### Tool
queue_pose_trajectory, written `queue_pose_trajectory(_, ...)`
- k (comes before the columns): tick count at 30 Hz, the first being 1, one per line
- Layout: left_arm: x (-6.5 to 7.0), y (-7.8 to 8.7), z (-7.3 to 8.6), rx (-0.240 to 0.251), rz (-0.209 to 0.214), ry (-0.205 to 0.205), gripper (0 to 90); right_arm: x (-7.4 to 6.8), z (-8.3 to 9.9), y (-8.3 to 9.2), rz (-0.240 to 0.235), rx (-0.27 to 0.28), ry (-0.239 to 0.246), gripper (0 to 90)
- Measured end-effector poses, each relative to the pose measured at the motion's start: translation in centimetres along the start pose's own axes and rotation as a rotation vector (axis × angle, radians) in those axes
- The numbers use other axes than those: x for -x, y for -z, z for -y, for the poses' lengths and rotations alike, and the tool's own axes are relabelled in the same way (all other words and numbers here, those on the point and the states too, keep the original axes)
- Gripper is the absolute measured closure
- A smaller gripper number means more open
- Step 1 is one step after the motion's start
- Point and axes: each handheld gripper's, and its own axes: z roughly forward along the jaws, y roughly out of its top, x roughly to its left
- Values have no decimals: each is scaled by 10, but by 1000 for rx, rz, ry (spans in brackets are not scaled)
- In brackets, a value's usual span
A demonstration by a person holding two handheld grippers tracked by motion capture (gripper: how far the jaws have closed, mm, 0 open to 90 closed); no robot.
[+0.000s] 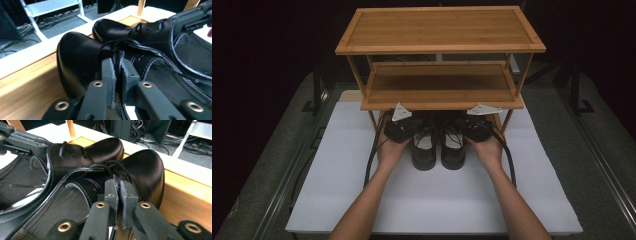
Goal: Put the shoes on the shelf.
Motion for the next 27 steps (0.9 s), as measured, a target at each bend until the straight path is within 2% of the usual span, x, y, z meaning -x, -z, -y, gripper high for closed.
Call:
queue_pose_trajectory(2,0,1,0,1,6,16,758,-1,-2,1,-1,1,4,757)
queue_pose_trajectory(4,-1,5,-1,-10,20,27,650,-2,-4,5,14,-10,9,636)
queue_pose_trajectory(7,-4,22,-3,-2,39,34,532,0,-6,17,-8,-29,-3,534)
queue_pose_trajectory(11,-3,46,-4,-1,82,11,424,2,-1,43,-62,3,-25,471)
queue_pose_trajectory(13,0,55,-1,-3,104,2,375,0,4,54,-76,0,-27,447)
queue_pose_trajectory(15,6,65,6,-11,114,-25,351,-1,10,64,-94,-1,-32,427)
queue_pose_trajectory(17,8,73,13,-17,121,-23,316,-3,18,72,-109,0,-38,409)
queue_pose_trajectory(18,10,76,18,-13,127,-10,308,-4,22,75,-114,4,-35,405)
queue_pose_trajectory(23,13,75,40,-68,133,-17,269,-11,45,80,-139,-21,-36,363)
queue_pose_trajectory(27,15,65,57,-110,146,-15,249,-14,63,73,-144,-67,-31,323)
